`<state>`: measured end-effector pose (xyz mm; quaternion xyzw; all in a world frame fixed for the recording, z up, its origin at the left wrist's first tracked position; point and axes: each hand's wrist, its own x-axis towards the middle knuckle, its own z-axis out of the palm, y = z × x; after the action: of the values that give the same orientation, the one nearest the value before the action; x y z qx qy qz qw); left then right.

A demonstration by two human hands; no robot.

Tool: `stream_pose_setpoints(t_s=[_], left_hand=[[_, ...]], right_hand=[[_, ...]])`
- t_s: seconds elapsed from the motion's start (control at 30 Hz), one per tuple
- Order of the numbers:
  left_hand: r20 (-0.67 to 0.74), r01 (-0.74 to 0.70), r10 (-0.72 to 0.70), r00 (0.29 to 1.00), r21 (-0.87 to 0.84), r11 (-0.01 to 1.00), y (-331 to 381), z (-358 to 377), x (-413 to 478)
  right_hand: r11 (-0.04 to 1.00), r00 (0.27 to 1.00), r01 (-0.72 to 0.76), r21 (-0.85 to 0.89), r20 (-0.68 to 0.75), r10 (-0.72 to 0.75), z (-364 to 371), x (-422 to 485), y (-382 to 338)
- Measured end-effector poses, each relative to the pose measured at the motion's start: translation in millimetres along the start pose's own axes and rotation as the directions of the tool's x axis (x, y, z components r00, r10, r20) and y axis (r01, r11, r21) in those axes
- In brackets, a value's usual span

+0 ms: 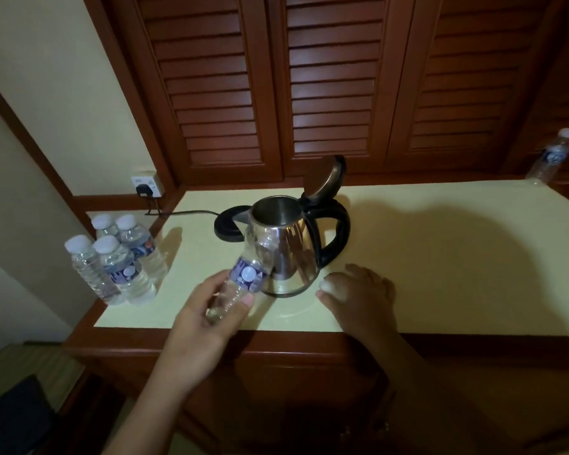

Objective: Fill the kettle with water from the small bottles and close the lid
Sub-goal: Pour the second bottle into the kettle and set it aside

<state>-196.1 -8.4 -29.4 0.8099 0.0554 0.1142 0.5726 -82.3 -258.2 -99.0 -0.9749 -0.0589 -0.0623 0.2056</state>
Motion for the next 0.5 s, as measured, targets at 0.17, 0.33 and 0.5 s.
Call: stream_pose_setpoints(t_s=[0.17,0.33,0.5], left_hand=[[0.055,-0.014,0.012,0.998,0.021,1.000,-19,12,-22],[0.104,-0.046,0.039,0.994,0.065,0.997,-22,16,-34],[0.159,-0.124,0.098,0.982,0.160,0.979,-18,11,-37]], right_hand=[[0.974,0.989,0.148,0.169,-0.043,-0.143,-15,-10,-4],[0.870,0.948,0.290,0.399,0.002,-0.317,-40,-39,-19],[0.857,0.919,0.359,0.370,0.017,-0.393,-51,-44,-19]])
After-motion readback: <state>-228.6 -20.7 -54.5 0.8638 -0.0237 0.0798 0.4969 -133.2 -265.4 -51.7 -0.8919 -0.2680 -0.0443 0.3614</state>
